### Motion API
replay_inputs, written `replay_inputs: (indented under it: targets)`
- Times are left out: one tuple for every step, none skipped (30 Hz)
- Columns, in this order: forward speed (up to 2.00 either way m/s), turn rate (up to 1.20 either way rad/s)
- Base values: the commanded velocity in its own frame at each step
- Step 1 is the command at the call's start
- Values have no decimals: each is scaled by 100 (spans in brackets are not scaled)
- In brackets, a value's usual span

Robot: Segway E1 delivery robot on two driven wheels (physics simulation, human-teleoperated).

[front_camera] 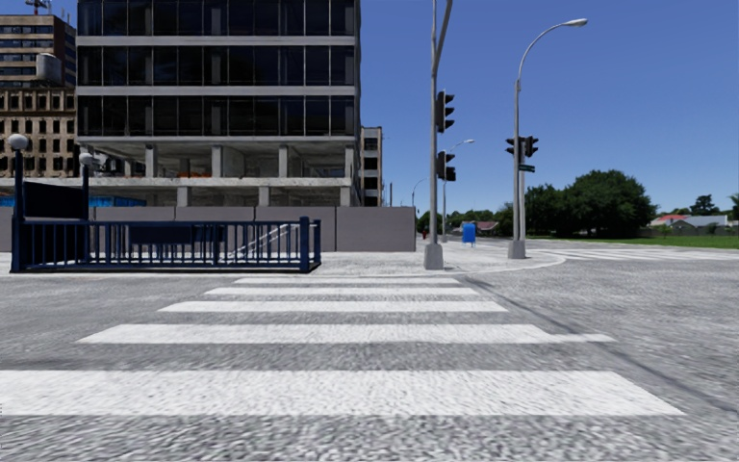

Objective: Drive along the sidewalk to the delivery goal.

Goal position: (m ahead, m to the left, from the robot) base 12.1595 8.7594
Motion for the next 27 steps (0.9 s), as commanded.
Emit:
replay_inputs:
  targets:
    - [200,0]
    - [200,0]
    - [200,0]
    - [200,0]
    - [200,0]
    - [200,0]
    - [200,0]
    - [200,0]
    - [200,0]
    - [200,0]
    - [200,0]
    - [200,0]
    - [200,0]
    - [200,0]
    - [200,0]
    - [200,0]
    - [200,0]
    - [200,0]
    - [200,0]
    - [200,0]
    - [200,0]
    - [200,0]
    - [200,0]
    - [200,0]
    - [200,0]
    - [200,0]
    - [200,0]
